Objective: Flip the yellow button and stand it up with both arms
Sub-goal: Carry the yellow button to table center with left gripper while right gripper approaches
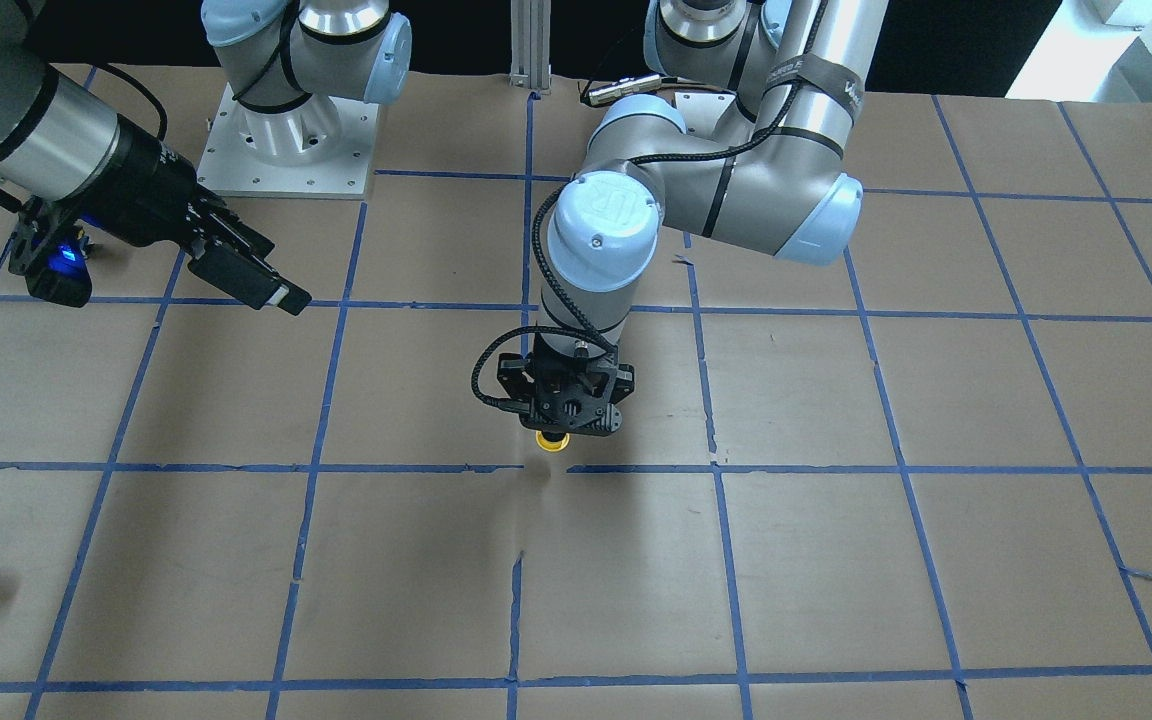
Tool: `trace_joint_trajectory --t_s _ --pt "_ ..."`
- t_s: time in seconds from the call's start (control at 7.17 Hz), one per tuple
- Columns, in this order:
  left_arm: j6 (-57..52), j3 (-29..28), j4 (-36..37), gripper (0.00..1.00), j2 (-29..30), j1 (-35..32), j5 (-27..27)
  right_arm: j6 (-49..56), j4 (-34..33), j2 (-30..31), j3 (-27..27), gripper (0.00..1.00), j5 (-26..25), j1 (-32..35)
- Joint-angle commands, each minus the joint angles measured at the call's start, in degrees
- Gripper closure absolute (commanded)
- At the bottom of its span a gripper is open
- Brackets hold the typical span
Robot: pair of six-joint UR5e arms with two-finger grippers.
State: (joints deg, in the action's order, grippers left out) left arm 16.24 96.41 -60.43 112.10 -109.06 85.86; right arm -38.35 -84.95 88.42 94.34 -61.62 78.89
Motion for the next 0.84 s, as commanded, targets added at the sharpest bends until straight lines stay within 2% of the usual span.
trace_joint_trajectory --t_s 0.0,0.14,0.28,0.42,0.56,0.7 --pt "4.1 -0.7 0.0 0.89 0.5 -1.9 -2.2 0.2 0.2 -0.3 0.1 0.00 0.5 -0.9" --pt "3.3 -1.0 0.6 0.89 0.2 -1.6 -3.1 0.1 0.2 -0.4 0.0 0.00 0.5 -0.9" --pt "2.5 -2.2 0.3 0.89 -1.2 -1.2 -6.4 0.1 0.2 -0.4 -0.2 0.00 0.4 -0.9" --pt "2.2 -2.2 0.1 0.89 -2.3 1.0 -10.5 0.2 0.2 -0.4 -0.5 0.00 0.4 -0.9" --pt "2.1 -1.6 0.0 0.89 -4.6 4.7 -18.0 0.2 0.0 -0.4 -0.8 0.00 0.5 -0.9" --pt "-0.7 -0.5 -0.3 0.89 -7.3 7.3 -22.4 0.6 -0.5 -0.4 -1.0 0.00 0.4 -1.4"
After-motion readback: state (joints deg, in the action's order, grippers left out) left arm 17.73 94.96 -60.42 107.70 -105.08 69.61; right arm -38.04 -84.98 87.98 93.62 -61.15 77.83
